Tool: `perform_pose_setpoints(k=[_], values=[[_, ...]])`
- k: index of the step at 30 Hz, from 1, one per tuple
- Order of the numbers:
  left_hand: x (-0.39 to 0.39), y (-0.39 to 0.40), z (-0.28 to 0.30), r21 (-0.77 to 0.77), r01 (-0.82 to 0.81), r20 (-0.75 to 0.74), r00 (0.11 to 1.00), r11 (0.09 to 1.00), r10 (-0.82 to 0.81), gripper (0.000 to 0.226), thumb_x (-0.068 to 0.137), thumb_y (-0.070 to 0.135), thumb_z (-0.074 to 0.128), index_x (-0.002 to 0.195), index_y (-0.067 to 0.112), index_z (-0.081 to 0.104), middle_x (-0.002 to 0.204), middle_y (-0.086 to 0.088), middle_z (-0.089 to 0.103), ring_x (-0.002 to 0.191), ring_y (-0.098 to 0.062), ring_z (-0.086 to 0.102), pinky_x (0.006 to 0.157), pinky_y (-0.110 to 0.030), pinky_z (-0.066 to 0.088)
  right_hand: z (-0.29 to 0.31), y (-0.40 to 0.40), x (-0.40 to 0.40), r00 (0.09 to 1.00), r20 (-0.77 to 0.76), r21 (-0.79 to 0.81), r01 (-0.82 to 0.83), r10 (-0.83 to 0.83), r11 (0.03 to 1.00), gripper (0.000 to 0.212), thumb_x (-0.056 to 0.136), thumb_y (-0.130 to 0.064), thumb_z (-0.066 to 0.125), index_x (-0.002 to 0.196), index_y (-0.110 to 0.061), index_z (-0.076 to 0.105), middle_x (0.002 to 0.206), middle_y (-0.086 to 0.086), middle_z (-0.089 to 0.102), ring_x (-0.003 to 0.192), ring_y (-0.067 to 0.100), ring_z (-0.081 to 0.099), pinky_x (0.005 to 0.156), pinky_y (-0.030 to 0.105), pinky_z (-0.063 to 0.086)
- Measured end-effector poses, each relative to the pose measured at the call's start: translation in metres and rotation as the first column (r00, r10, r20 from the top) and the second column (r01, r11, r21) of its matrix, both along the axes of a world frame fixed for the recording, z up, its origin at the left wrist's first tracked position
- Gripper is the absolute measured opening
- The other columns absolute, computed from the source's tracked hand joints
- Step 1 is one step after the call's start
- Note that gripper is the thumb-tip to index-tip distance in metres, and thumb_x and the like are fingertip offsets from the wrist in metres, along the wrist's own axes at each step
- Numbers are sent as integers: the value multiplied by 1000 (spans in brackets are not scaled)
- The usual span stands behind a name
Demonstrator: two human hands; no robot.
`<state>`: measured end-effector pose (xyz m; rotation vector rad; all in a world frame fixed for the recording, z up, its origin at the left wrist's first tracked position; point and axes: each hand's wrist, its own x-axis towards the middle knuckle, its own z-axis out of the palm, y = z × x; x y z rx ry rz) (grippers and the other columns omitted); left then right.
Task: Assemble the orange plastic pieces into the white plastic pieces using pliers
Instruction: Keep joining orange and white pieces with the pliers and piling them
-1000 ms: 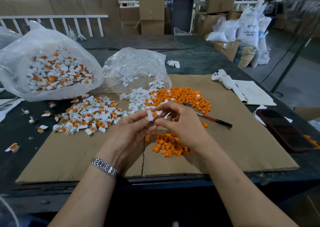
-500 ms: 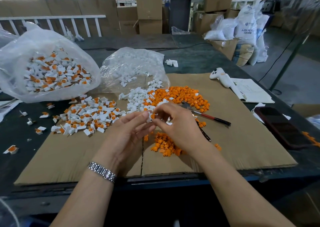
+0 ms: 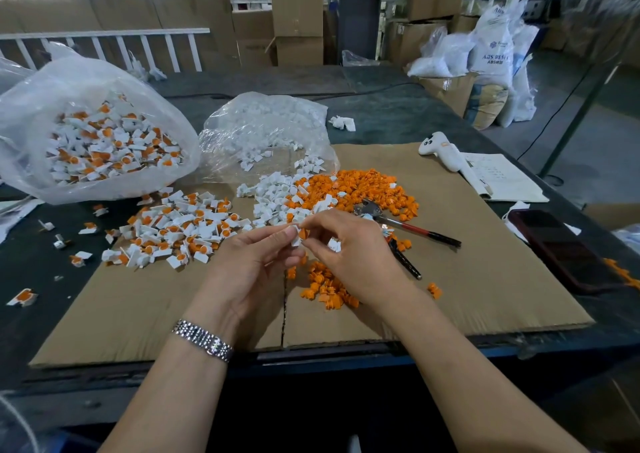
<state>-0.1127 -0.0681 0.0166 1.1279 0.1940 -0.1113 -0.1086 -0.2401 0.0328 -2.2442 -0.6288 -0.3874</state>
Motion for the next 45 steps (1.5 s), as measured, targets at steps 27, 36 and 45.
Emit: perform_pose_setpoints(k=[27, 36, 45], values=[[5, 3, 3, -27, -128, -45, 991, 991, 127, 37, 63, 3, 87, 98, -3, 77, 94, -21, 78, 77, -25, 77, 60, -21, 60, 8, -56, 50, 803, -171, -727, 288, -571, 623, 28, 91, -38, 63, 88, -10, 59, 102, 11, 54, 101, 32, 55, 91, 45, 47], [3, -1, 16, -93, -157, 45, 986, 983, 161, 29, 66, 8, 82, 94, 2, 76, 86, -10, 78, 75, -18, 76, 66, -20, 60, 51, -30, 28, 731, -663, -168, 65, -162, 984, 23, 101, -24, 52, 88, -7, 60, 74, 8, 62, 62, 19, 62, 64, 34, 59], [4, 4, 18, 15, -187, 71, 980, 982, 186, 17, 84, 5, 77, 101, 1, 75, 83, -6, 78, 71, -12, 74, 56, -17, 54, 59, 3, 4, 600, -799, -2, -74, 43, 997, 21, 105, -28, 51, 102, -7, 55, 92, 14, 67, 80, 22, 69, 82, 49, 62]])
